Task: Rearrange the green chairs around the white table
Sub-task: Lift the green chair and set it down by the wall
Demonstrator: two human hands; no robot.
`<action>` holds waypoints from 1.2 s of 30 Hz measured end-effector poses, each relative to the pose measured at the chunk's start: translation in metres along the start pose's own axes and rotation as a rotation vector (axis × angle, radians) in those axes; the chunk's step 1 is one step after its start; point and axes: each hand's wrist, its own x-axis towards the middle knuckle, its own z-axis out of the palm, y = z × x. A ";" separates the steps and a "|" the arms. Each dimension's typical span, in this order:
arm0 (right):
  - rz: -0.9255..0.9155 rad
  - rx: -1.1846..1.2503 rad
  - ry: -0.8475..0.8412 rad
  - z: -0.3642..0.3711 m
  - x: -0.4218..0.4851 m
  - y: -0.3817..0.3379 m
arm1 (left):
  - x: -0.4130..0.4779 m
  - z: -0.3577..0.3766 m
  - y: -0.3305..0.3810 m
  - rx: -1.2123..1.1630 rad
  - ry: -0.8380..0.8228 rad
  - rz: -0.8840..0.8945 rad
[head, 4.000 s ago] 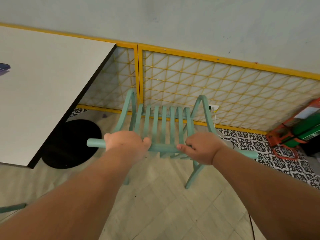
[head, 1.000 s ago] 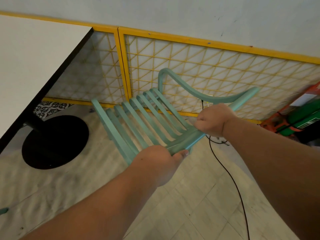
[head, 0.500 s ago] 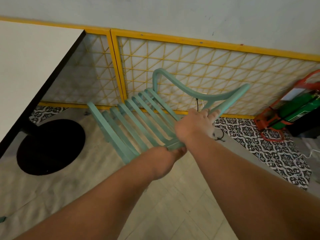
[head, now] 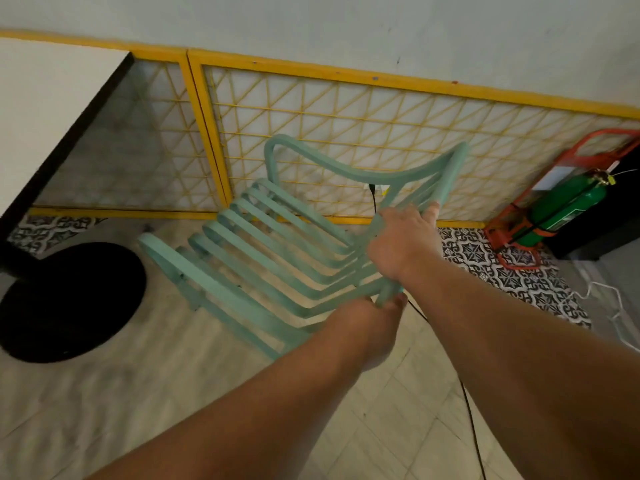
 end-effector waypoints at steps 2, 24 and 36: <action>-0.002 0.000 0.007 -0.002 0.004 0.009 | 0.007 0.009 0.009 0.026 -0.042 0.006; -0.004 -0.237 -0.032 -0.001 0.012 0.008 | 0.107 -0.050 -0.135 0.845 -0.196 -0.083; -0.091 -0.410 -0.105 -0.006 0.024 0.001 | 0.124 -0.058 -0.137 0.837 -0.146 -0.041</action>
